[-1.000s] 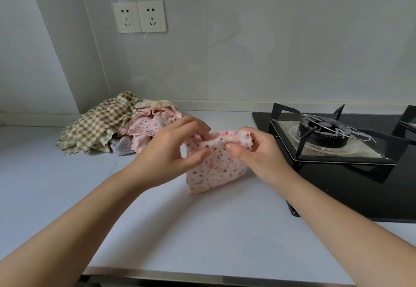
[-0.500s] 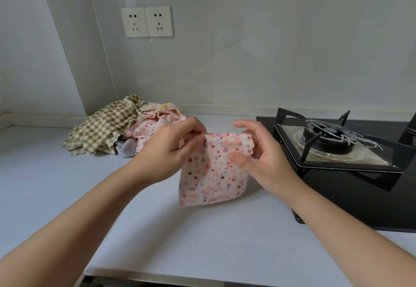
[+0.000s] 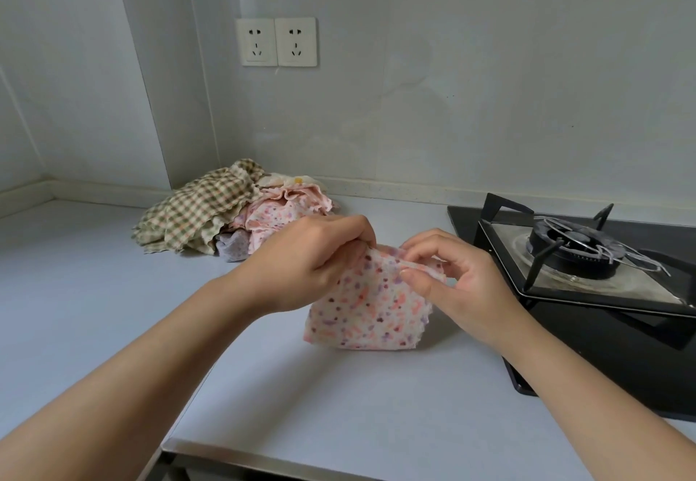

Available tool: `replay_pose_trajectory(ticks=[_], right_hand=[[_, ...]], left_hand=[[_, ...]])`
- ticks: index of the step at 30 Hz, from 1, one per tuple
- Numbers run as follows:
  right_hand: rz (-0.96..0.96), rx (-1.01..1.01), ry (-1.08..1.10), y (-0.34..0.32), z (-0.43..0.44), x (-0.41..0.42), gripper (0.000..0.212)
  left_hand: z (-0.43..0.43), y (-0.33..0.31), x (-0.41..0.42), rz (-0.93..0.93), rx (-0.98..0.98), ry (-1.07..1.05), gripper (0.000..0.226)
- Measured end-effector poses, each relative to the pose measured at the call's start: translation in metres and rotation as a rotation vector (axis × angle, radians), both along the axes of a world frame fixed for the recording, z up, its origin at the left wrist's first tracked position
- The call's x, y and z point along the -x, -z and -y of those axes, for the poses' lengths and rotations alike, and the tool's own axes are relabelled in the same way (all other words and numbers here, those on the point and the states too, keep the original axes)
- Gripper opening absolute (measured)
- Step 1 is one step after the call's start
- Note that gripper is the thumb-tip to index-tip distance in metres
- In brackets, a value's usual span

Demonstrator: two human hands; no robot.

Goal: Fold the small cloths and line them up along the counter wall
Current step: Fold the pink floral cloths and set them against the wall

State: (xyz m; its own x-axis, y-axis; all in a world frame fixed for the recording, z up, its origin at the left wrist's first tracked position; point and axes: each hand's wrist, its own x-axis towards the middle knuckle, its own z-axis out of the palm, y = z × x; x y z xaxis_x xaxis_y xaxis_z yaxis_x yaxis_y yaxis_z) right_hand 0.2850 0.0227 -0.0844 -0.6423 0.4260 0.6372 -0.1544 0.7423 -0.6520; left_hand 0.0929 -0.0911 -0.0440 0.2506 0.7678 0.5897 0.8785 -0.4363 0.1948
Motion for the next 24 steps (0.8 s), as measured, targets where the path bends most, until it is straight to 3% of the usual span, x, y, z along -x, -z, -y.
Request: replay_pose_trajectory(ticks=[6, 13, 16, 19, 21, 24], right_hand=[[-0.056, 0.178, 0.011, -0.001, -0.001, -0.001, 0.020], [-0.130, 0.243, 0.129, -0.004, -0.002, -0.004, 0.031], [-0.179, 0.333, 0.174, -0.004, -0.001, -0.003, 0.023], [-0.241, 0.689, 0.081, -0.006, 0.000, 0.000, 0.029], [-0.208, 0.979, -0.052, -0.007, 0.002, 0.001, 0.035], [-0.136, 1.059, -0.055, -0.002, 0.006, 0.006, 0.025]], left_hand=[[0.000, -0.001, -0.002, -0.013, 0.019, 0.021, 0.023], [-0.004, 0.003, 0.007, 0.008, 0.076, -0.078, 0.030], [-0.009, 0.009, 0.008, 0.309, 0.187, -0.059, 0.019], [-0.017, 0.015, 0.003, 0.797, 0.221, -0.002, 0.021], [-0.023, 0.021, -0.004, 1.036, 0.204, -0.054, 0.028], [-0.028, 0.035, -0.015, 1.266, 0.279, -0.226, 0.026]])
